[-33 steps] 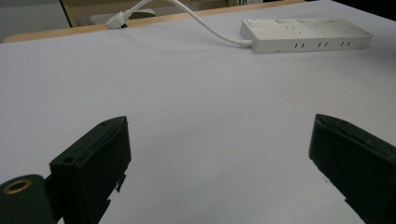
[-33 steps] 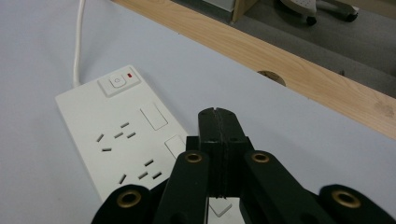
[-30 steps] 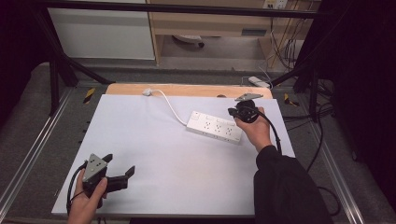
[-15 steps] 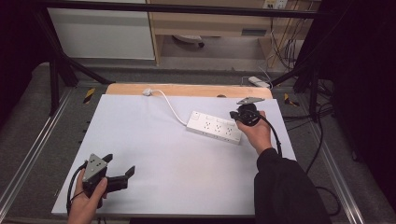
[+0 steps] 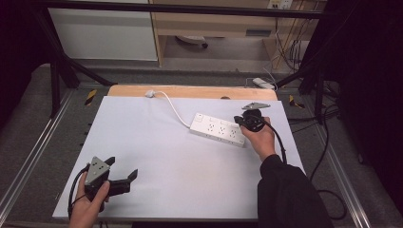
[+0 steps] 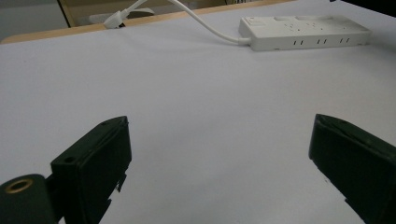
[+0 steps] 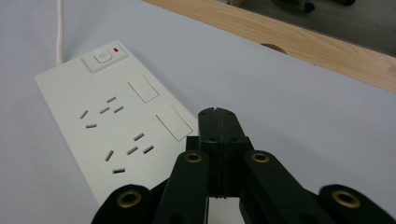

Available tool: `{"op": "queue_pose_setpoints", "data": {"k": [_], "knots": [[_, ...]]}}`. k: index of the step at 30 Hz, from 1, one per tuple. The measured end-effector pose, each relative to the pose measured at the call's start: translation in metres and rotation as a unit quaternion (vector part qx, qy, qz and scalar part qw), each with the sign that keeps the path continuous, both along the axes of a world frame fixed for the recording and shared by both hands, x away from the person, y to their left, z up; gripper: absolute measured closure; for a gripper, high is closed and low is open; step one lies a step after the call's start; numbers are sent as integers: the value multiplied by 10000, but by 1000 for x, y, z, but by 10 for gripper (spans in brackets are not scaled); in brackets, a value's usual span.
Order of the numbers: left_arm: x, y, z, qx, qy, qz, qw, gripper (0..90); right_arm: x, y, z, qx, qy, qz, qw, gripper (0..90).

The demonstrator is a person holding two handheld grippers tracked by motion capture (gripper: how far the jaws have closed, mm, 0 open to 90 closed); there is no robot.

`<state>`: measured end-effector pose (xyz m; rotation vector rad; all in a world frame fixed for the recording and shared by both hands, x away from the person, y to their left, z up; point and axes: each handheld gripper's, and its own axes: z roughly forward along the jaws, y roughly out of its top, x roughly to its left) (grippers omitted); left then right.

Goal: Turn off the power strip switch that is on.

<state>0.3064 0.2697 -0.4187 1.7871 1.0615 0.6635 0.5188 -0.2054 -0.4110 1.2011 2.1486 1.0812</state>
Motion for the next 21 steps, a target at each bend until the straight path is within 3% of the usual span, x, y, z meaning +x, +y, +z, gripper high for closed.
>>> {"op": "queue_pose_setpoints", "data": {"k": [21], "knots": [[0,0,0,-15,1,16,10000,59,-4,-7,-22,99,-32,-315,9994,900]]}}
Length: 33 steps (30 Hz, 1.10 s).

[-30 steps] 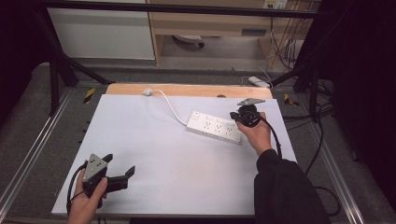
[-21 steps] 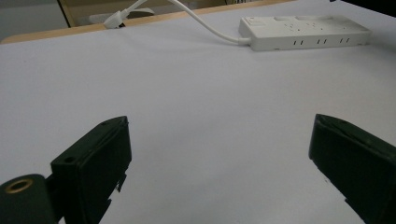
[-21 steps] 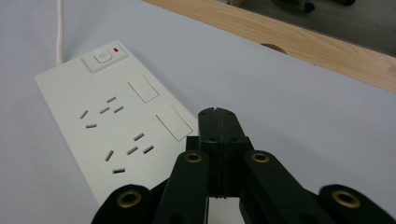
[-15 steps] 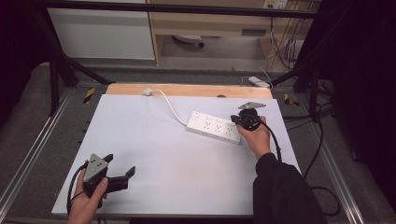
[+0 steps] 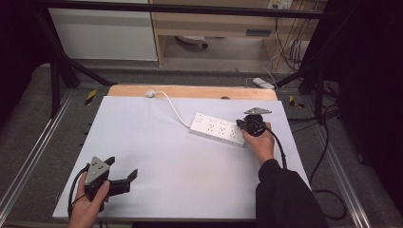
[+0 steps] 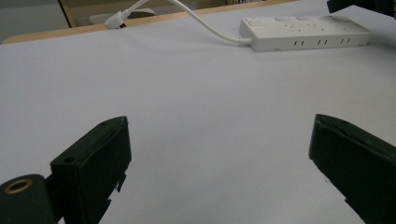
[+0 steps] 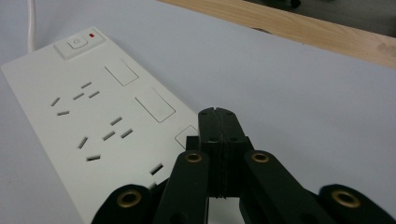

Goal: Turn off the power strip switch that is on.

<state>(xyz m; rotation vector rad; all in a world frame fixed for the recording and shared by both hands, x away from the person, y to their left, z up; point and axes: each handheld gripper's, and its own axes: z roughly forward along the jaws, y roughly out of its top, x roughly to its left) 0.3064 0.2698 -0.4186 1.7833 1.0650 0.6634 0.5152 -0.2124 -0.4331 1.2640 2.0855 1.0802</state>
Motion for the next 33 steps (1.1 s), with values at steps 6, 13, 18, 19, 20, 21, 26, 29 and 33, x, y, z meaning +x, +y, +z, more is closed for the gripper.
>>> {"op": "queue_pose_setpoints", "data": {"k": [6,13,18,19,20,21,26,29,33], "knots": [[0,0,0,6,2,1,10000,59,-1,1,-3,4,-45,-33,10000,900],[0,0,0,2,-6,-4,10000,59,-4,2,-8,-33,-162,15,9999,900],[0,0,0,10,-4,-6,10000,59,-6,0,-11,-10,-281,-34,9996,900],[0,0,0,12,-3,-8,10000,59,-6,0,-11,-9,-289,-38,9996,900],[0,0,0,22,-7,-10,10000,59,-6,1,-11,-19,-299,-32,9995,900],[0,0,0,22,-9,-11,10000,59,-7,1,-11,-18,-305,-21,9995,900],[0,0,0,7,-7,-6,10000,59,-7,2,-13,11,-365,17,9993,900],[0,0,0,9,-3,-6,10000,59,-8,2,-14,1,-403,26,9992,900],[0,0,0,30,3,-13,10000,59,-8,1,-15,41,-420,34,9991,900]]}}
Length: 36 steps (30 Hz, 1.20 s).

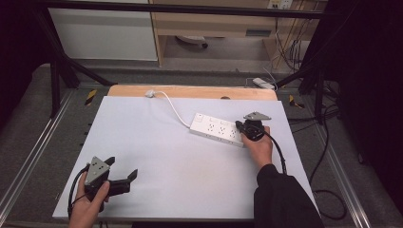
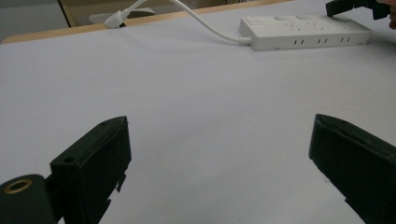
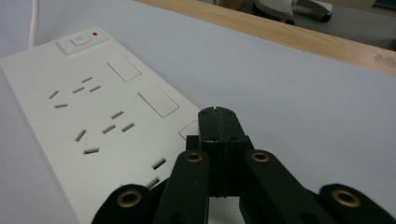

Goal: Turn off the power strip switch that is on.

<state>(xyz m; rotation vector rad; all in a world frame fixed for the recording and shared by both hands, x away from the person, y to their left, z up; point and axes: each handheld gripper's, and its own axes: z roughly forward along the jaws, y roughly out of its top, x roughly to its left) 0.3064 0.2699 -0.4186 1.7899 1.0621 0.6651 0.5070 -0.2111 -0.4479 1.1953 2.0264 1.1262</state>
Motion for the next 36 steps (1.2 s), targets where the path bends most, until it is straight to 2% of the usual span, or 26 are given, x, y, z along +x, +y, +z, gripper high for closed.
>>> {"op": "queue_pose_setpoints", "data": {"k": [36], "knots": [[0,0,0,21,13,0,10000,58,-2,0,-4,168,-98,19,9998,900]]}}
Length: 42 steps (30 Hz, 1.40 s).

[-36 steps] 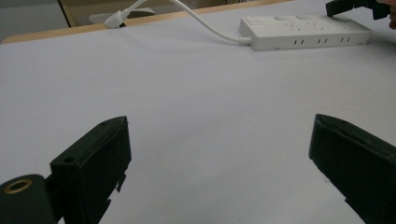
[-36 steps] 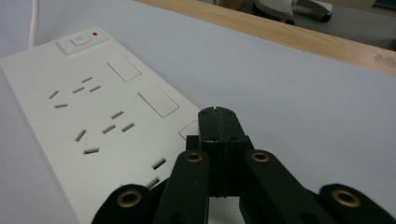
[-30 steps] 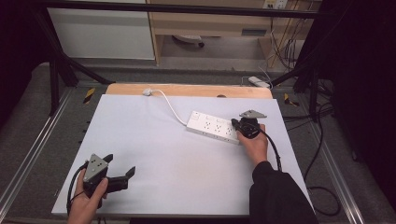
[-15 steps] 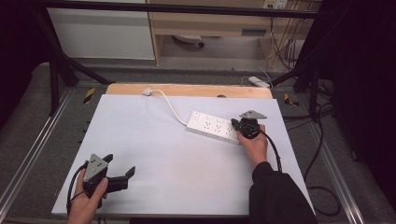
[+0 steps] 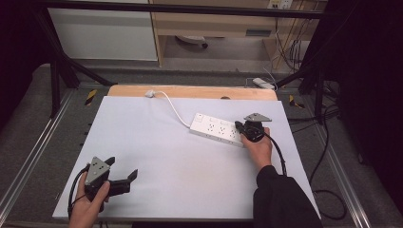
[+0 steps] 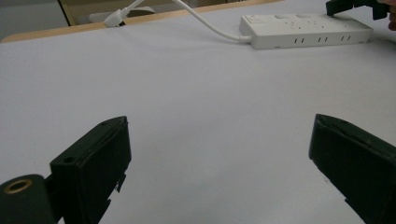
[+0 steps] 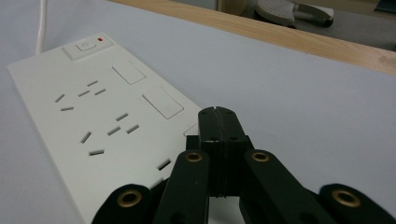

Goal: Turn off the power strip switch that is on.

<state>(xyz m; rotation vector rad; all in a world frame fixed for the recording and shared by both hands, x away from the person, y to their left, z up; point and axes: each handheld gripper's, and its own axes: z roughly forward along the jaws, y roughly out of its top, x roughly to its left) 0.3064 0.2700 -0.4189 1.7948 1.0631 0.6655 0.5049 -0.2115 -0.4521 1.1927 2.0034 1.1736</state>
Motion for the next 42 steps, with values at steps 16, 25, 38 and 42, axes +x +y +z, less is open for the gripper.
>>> {"op": "queue_pose_setpoints", "data": {"k": [16,25,38,42], "knots": [[0,0,0,6,0,-1,10000,58,-1,-2,-2,78,-51,15,10000,900],[0,0,0,6,1,4,10000,58,-2,-3,-3,203,-47,-13,9998,900],[0,0,0,12,-3,0,10000,59,-3,-7,-3,121,2,-10,9999,900],[0,0,0,0,6,15,10000,58,-2,-8,-3,170,20,-58,9998,900]]}}
